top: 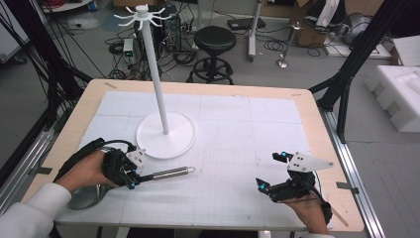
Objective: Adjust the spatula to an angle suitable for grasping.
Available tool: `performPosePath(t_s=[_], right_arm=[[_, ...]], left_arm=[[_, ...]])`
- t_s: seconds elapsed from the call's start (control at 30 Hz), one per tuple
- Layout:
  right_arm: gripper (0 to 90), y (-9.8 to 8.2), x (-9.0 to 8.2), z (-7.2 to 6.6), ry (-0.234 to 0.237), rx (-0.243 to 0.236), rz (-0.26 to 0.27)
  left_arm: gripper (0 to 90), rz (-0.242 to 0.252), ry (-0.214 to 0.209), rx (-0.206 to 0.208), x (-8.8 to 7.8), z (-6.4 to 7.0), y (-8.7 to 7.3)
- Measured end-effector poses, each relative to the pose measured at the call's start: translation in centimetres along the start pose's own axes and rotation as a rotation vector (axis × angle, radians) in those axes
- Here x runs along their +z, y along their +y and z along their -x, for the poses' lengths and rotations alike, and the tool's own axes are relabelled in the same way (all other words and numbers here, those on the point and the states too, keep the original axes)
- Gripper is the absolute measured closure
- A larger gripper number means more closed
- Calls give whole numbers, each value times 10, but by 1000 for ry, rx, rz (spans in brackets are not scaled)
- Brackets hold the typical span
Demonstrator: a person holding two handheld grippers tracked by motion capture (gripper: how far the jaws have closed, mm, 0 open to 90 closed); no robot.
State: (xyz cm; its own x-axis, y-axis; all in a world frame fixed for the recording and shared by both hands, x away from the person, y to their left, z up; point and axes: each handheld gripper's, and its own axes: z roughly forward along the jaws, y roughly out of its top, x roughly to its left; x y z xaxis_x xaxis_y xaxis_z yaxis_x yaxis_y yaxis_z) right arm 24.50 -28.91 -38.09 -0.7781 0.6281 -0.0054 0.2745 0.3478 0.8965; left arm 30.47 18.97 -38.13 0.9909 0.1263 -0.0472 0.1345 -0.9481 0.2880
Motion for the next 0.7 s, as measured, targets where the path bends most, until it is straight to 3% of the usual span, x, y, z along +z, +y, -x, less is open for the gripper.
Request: performPosePath(t_s=[0.2,0.33,0.7], right_arm=[[5,0,0,-1,4,3,-1],[5,-1,1,0,3,2,-1],[5,-2,0,1,6,12,0]], left_arm=[[751,21,-29,0,7,-3,-2],[750,-2,-58,30,15,-3,1],[744,-25,-82,14,26,-8,3]])
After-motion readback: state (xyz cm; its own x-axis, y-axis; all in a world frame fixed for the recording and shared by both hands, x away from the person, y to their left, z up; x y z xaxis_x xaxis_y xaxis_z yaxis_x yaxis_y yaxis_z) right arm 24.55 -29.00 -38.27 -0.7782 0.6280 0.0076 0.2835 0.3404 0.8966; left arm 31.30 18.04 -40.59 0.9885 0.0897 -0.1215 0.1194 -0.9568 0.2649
